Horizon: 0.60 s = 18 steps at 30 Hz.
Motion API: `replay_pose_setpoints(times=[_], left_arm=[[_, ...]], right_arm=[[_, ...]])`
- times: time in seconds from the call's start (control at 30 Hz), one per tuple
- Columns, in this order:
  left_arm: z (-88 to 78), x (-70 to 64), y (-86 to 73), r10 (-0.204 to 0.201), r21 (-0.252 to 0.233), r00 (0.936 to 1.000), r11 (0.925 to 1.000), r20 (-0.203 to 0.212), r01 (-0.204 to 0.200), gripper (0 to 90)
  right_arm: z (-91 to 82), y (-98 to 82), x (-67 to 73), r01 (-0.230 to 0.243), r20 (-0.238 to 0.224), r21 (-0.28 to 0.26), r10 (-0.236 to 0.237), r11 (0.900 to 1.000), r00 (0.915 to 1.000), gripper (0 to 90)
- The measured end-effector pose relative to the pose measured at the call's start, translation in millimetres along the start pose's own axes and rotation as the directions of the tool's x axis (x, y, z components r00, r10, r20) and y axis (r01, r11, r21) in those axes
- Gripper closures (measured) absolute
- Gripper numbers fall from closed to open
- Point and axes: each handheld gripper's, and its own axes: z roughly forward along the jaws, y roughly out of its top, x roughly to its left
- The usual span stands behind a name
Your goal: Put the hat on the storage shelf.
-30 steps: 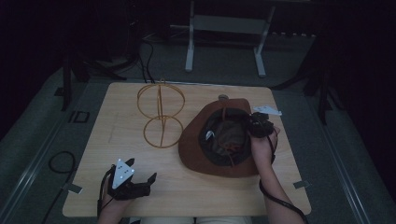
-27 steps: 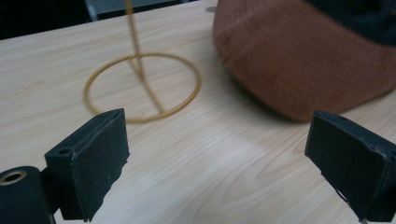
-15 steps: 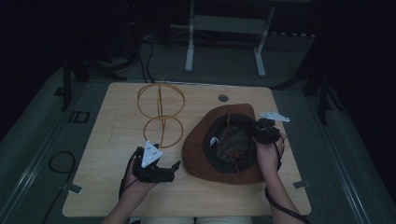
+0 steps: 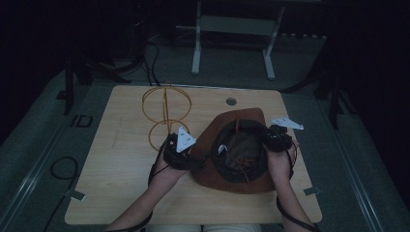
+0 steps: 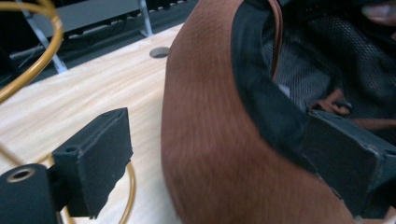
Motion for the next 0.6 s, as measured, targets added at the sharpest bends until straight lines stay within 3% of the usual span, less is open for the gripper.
replay_pose_setpoints(times=[0.27, 0.37, 0.43, 0.47, 0.6], left_arm=[[35.4, -6.0, 21.3, 0.013, 0.045, 0.9999, 0.9989, -0.007, -0.013, 15.1], [46.4, -7.8, 27.3, 0.033, 0.067, 0.9989, 0.9973, -0.032, -0.031, 15.9], [50.3, -7.1, 28.8, 0.03, 0.08, 0.9992, 0.9964, -0.026, -0.028, 18.6], [58.0, -6.9, 31.8, 0.011, 0.1, 0.9996, 0.995, -0.027, -0.008, 18.6], [71.5, -12.2, 35.2, 0.053, 0.146, 0.9967, 0.9884, -0.062, -0.043, 25.4]], right_arm=[[-2.7, 0.3, 4.4, 0.011, -0.013, -0.005, -0.011, 1.0, 0.9999, 84.0], [-2.3, 0.0, 4.2, 0.005, -0.02, -0.003, -0.005, 1.0, 0.9998, 84.0], [-2.4, -0.1, 4.2, 0.006, -0.019, -0.004, -0.006, 1.0, 0.9998, 84.0], [-2.6, -0.2, 4.6, 0.004, -0.022, -0.002, -0.004, 1.0, 0.9997, 84.0], [-4.5, -0.7, 6.6, 0.01, -0.026, -0.008, -0.01, 1.0, 0.9996, 84.0]])
